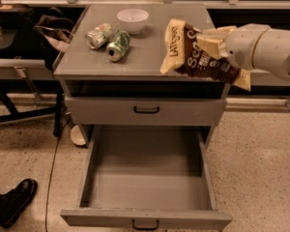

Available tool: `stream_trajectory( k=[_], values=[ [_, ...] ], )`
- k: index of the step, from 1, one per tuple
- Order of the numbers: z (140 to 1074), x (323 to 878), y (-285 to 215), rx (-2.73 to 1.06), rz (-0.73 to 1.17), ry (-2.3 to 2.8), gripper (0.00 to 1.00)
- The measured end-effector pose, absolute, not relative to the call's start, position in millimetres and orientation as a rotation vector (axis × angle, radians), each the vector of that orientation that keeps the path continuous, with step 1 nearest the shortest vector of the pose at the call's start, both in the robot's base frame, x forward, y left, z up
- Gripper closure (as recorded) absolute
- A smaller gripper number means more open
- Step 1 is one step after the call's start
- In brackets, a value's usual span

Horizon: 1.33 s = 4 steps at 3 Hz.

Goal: Pick brown chip bag from middle drawer and place on counter

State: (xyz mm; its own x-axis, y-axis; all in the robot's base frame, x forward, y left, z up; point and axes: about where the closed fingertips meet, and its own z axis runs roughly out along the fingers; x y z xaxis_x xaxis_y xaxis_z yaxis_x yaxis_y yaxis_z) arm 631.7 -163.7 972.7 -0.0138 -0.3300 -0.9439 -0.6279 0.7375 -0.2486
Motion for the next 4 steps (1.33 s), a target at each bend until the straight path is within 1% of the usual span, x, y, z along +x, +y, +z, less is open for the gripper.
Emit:
stream_trajectory(
  k=[1,2,3,4],
  values=[
    [992.1,680.9,-159.8,-0.771,0.256,1.583,1.0],
    [983.8,740.2,-150.4,-0.76,0.26,1.599,1.0],
    [967.3,769.9,-142.0,-0.757,0.266,1.612,1.0],
    [967.2,771.3,-140.1,-0.758,0.268,1.611,0.81]
  ],
)
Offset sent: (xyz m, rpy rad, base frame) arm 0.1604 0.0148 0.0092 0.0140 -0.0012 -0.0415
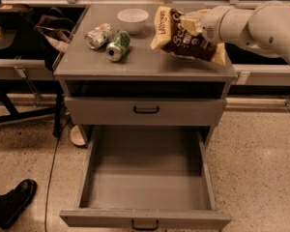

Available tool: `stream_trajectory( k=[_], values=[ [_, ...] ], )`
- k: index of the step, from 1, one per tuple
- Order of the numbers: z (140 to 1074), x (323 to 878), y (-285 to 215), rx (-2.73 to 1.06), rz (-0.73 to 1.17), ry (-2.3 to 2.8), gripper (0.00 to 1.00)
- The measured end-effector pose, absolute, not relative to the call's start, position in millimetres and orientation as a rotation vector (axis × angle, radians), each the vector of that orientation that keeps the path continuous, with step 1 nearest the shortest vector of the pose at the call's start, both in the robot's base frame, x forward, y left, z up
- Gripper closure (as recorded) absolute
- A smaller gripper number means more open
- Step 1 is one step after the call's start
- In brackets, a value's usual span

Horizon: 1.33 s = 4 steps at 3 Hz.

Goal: Pick brown chip bag from middle drawer and place on counter

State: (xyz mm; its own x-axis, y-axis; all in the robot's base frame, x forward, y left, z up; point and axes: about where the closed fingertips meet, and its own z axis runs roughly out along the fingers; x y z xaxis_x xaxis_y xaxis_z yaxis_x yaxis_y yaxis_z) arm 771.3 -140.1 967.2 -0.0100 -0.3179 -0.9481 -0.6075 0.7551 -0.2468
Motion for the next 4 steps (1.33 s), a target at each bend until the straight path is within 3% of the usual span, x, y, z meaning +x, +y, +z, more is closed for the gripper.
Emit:
stream_trajectory(
  k=[3,4],
  values=[
    [980.4,767.4,-142.9,-0.754,0.25,1.594,0.11],
    [980.4,767.4,-142.8,-0.754,0.25,1.594,0.0]
  ],
)
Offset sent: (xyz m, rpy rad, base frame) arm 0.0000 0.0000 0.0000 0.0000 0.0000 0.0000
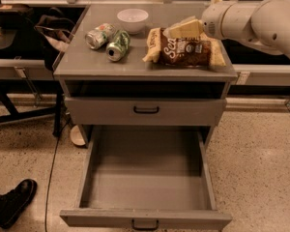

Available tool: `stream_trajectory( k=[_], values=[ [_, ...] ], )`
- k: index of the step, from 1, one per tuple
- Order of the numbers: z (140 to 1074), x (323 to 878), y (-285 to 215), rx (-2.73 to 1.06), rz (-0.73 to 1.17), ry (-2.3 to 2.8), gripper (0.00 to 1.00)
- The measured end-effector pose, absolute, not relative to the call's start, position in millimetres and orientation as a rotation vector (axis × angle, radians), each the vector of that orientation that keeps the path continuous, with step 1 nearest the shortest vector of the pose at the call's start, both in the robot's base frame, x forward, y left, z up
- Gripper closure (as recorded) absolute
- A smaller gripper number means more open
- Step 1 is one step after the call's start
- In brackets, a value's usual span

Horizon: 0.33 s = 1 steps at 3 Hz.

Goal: Pick brown chip bag from middle drawer and place on counter

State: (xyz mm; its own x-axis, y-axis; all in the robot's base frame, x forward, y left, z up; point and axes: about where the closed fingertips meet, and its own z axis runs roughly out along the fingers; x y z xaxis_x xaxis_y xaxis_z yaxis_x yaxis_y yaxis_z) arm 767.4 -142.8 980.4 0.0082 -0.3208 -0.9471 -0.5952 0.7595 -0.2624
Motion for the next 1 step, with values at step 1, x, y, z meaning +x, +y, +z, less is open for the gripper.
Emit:
stream_trajectory(
  k=[1],
  values=[
    [980.4,767.4,-142.8,-0.754,0.25,1.594,0.0]
  ],
)
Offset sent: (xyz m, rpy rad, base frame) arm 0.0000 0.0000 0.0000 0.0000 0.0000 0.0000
